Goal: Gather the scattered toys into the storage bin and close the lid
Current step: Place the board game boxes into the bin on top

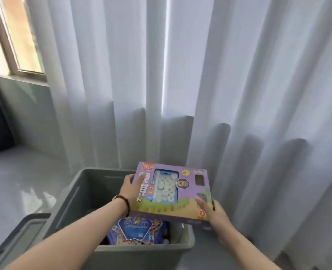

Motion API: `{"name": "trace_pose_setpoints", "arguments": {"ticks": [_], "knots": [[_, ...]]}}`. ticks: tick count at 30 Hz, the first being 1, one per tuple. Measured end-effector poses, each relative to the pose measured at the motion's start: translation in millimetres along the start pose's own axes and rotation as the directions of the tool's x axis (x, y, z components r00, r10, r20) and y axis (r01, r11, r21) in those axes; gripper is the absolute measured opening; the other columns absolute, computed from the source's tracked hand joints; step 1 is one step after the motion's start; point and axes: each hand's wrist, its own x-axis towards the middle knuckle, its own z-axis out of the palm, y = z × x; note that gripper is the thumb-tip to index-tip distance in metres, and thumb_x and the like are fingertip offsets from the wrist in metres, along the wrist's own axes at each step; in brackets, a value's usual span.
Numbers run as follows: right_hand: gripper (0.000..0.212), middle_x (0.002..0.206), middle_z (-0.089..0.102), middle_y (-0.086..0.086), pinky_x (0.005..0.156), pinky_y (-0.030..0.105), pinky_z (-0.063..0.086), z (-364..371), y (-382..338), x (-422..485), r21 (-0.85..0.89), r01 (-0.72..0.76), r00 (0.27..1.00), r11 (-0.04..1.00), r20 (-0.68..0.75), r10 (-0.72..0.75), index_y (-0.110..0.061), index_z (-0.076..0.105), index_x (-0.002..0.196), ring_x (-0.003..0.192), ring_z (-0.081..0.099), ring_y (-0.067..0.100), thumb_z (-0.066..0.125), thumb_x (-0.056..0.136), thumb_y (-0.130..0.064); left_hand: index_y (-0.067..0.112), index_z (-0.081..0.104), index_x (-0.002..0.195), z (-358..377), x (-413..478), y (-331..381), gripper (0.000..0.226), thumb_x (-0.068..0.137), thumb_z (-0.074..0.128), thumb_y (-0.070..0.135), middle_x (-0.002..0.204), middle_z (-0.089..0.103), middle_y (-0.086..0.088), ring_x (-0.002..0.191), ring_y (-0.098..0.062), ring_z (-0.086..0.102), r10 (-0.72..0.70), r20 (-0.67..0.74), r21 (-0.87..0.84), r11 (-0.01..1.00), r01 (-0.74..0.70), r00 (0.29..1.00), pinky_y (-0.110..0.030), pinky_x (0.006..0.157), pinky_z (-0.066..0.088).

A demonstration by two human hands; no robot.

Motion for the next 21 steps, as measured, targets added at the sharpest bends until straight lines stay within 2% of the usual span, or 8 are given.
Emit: {"name": "trace_pose_setpoints", "arguments": {"ticks": [2, 4, 7, 10, 13, 15, 18, 21], "knots": [[0.093, 0.103, 0.072, 0.005, 0.078, 0.041, 0.058, 40, 5, 20, 0.007, -0.068, 0.995, 0.998, 0.079, 0.067, -0.017, 0.055, 0.118, 0.091, 0.07, 0.023, 0.076, 0.046, -0.07, 0.008, 0.036, 0.133, -34, 14, -25, 0.052, 0.094, 0.048, 0.04, 0.112, 0.055, -0.006, 0.085, -0.015, 0.055, -0.06, -0.066, 0.005, 0.998, 0.06, 0.996, -0.026, 0.067, 0.042], [0.08, 0.106, 0.071, 0.005, 0.081, 0.046, 0.057, 74, 11, 35, 0.005, -0.123, 0.979, 0.992, 0.162, 0.12, -0.016, 0.052, 0.121, 0.092, 0.07, 0.023, 0.074, 0.06, -0.063, 0.008, 0.037, 0.131, -62, 25, -47, 0.054, 0.093, 0.047, 0.045, 0.108, 0.056, -0.003, 0.089, -0.017, 0.057, -0.096, -0.11, 0.007, 0.995, 0.098, 0.989, -0.028, 0.075, 0.044], [0.073, 0.121, 0.064, 0.005, 0.086, 0.041, 0.054, 107, 18, 49, -0.079, -0.147, 0.967, 0.986, 0.2, 0.16, -0.017, 0.046, 0.132, 0.103, 0.065, 0.022, 0.065, 0.075, -0.059, 0.013, 0.033, 0.141, -92, 35, -65, 0.078, 0.084, 0.044, 0.066, 0.137, 0.05, -0.006, 0.119, -0.025, 0.052, -0.129, -0.086, 0.038, 0.99, 0.132, 0.988, -0.04, 0.103, 0.04], [0.08, 0.149, 0.036, 0.003, 0.106, 0.035, 0.035, 109, 25, 64, -0.299, -0.056, 0.993, 0.952, 0.079, 0.083, -0.018, 0.028, 0.146, 0.134, 0.039, 0.021, 0.061, 0.081, -0.054, 0.017, 0.021, 0.148, -118, 45, -78, 0.075, 0.089, 0.045, 0.056, 0.152, 0.029, -0.008, 0.138, -0.027, 0.031, -0.055, -0.136, 0.228, 0.97, 0.085, 0.989, -0.042, 0.112, 0.026], [0.091, 0.151, 0.029, 0.007, 0.113, 0.04, 0.028, 92, 33, 76, -0.464, -0.018, 0.999, 0.886, -0.048, -0.005, -0.017, 0.03, 0.144, 0.138, 0.031, 0.024, 0.067, 0.073, -0.059, 0.016, 0.022, 0.147, -148, 54, -90, 0.09, 0.079, 0.049, 0.067, 0.153, 0.027, -0.009, 0.14, -0.028, 0.026, 0.104, -0.245, 0.636, 0.768, 0.079, 0.964, -0.044, 0.114, 0.024], [0.1, 0.152, 0.024, 0.009, 0.114, 0.042, 0.026, 77, 38, 86, -0.492, -0.101, 0.992, 0.865, -0.12, 0.047, -0.013, 0.026, 0.146, 0.139, 0.028, 0.027, 0.069, 0.069, -0.061, 0.016, 0.016, 0.147, -170, 60, -99, 0.105, 0.069, 0.049, 0.078, 0.155, 0.018, -0.009, 0.142, -0.031, 0.018, 0.051, -0.308, 0.747, 0.631, 0.209, 0.95, -0.047, 0.115, 0.019], [0.121, 0.151, 0.03, 0.011, 0.113, 0.042, 0.029, 62, 55, 104, -0.413, -0.282, 0.959, 0.866, -0.16, 0.236, -0.009, 0.021, 0.147, 0.137, 0.033, 0.029, 0.072, 0.056, -0.07, 0.016, 0.005, 0.149, -188, 65, -112, 0.12, 0.061, 0.059, 0.077, 0.156, 0.006, -0.016, 0.142, -0.039, 0.011, -0.189, -0.398, 0.609, 0.678, 0.413, 0.898, -0.057, 0.113, 0.019], [0.127, 0.126, 0.059, 0.009, 0.1, 0.039, 0.045, 57, 76, 118, -0.379, -0.347, 0.938, 0.858, -0.124, 0.325, -0.01, 0.048, 0.132, 0.113, 0.057, 0.028, 0.066, 0.033, -0.087, 0.012, 0.007, 0.149, -191, 66, -124, 0.113, 0.067, 0.071, 0.058, 0.153, 0.017, -0.02, 0.137, -0.041, 0.025, -0.359, -0.346, 0.41, 0.773, 0.484, 0.867, -0.055, 0.108, 0.031]]}}
